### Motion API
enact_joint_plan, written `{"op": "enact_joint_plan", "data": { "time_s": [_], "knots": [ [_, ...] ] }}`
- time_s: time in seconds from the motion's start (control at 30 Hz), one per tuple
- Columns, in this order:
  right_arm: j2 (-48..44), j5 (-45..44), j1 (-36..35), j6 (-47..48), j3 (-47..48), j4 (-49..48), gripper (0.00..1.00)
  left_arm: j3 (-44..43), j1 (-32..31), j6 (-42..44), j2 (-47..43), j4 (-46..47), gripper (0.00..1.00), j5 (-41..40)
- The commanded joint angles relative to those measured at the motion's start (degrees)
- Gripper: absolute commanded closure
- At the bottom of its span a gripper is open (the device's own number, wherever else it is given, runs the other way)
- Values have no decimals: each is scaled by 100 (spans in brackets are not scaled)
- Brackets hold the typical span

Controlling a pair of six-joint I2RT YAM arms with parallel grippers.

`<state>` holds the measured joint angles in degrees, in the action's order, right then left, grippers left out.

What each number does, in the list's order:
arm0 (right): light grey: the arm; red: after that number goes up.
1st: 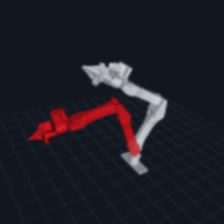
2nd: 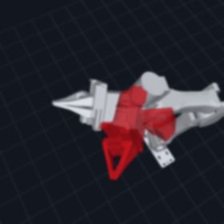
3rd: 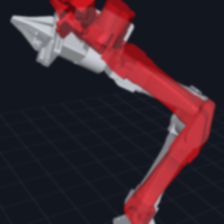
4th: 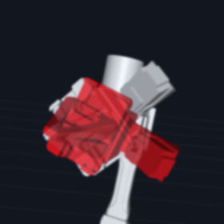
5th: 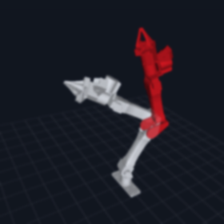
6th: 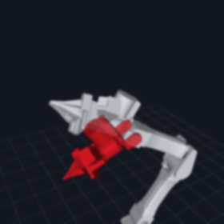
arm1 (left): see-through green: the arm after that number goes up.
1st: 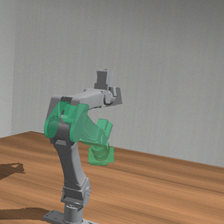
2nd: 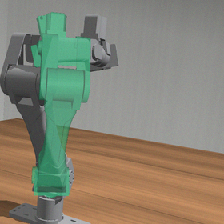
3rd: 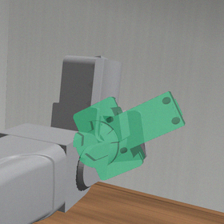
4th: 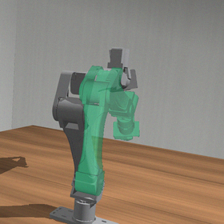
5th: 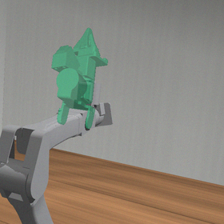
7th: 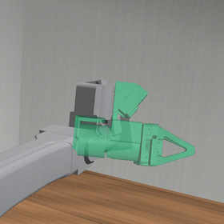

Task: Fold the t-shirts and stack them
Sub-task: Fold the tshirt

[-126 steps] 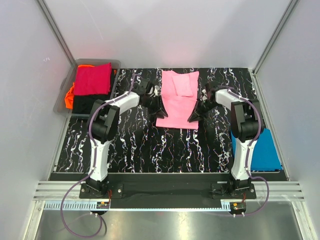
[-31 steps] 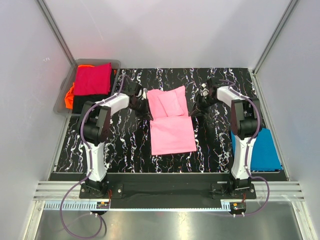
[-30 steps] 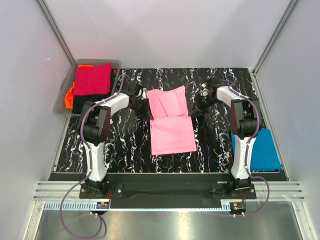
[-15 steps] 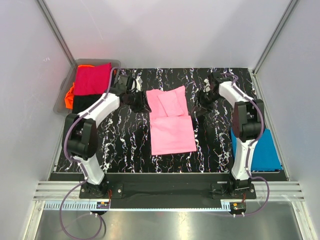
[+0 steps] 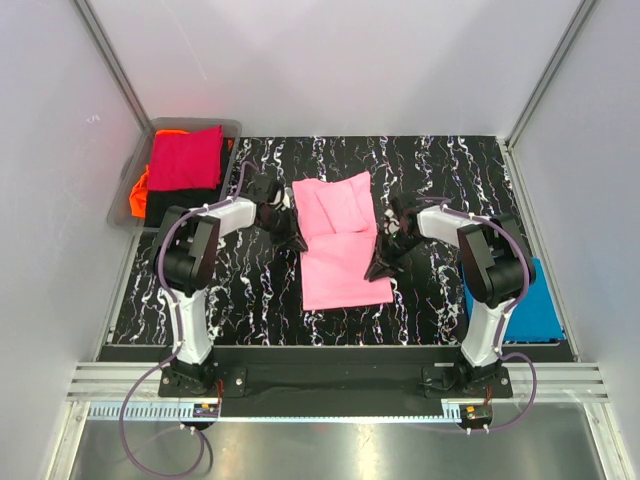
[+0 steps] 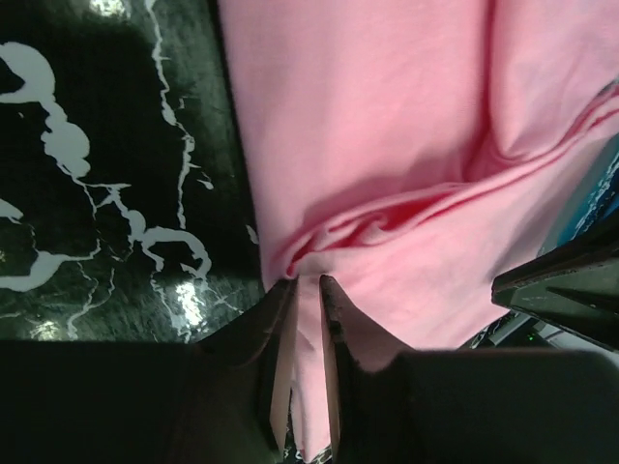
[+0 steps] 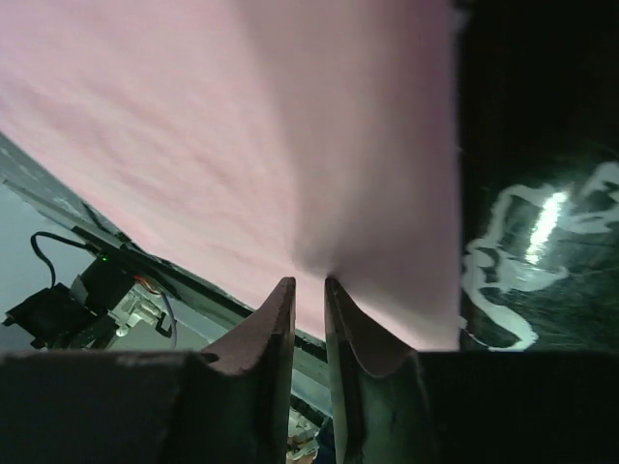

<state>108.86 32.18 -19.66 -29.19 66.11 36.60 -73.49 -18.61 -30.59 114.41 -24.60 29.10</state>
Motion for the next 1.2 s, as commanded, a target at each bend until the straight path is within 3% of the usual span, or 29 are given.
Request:
{"op": "enact_joint_plan", "data": {
  "time_s": [0.0, 0.17, 0.2, 0.23, 0.33, 0.43, 0.57, 0.67, 0.83, 0.97, 1.03, 1.17],
  "knots": [
    [-435, -265, 59, 89, -342, -241, 75, -173, 59, 412, -15, -149, 77, -273],
    [-978, -537, 68, 36, -677, -153, 72, -315, 51, 782, -611, -607, 70, -475],
    [-1198, -651, 68, 19, -678, -66, 65, -236, 42, 791, -1022, -677, 68, -615],
    [-1287, -722, 76, 19, -678, 4, 64, -166, 42, 791, -1217, -704, 67, -677],
    [-1507, -793, 76, -16, -617, 163, 59, 220, 33, 590, -1928, -748, 63, -704],
    [-1622, -530, 76, -305, -634, -177, 59, 598, -2, 249, -2186, -503, 66, -320],
    [-1211, 208, 68, -666, -643, -706, 66, 1065, -63, -526, -1986, 708, 73, 385],
    [-1104, 79, 76, -606, -704, -777, 69, 951, -177, -729, -1495, 1096, 74, 526],
    [-963, -125, 173, -307, -1125, -777, 70, 670, -213, -529, -641, 1124, 77, 475],
    [-1094, -221, 348, -219, -1652, -830, 71, 564, -178, 70, -306, 458, 80, 69],
    [-1391, -195, 445, -219, -1767, -804, 71, 625, -195, 210, -628, 325, 78, 139],
    [-1885, -204, 472, -403, -1742, -751, 69, 959, -380, 282, -1788, -17, 64, -124]
  ]
}}
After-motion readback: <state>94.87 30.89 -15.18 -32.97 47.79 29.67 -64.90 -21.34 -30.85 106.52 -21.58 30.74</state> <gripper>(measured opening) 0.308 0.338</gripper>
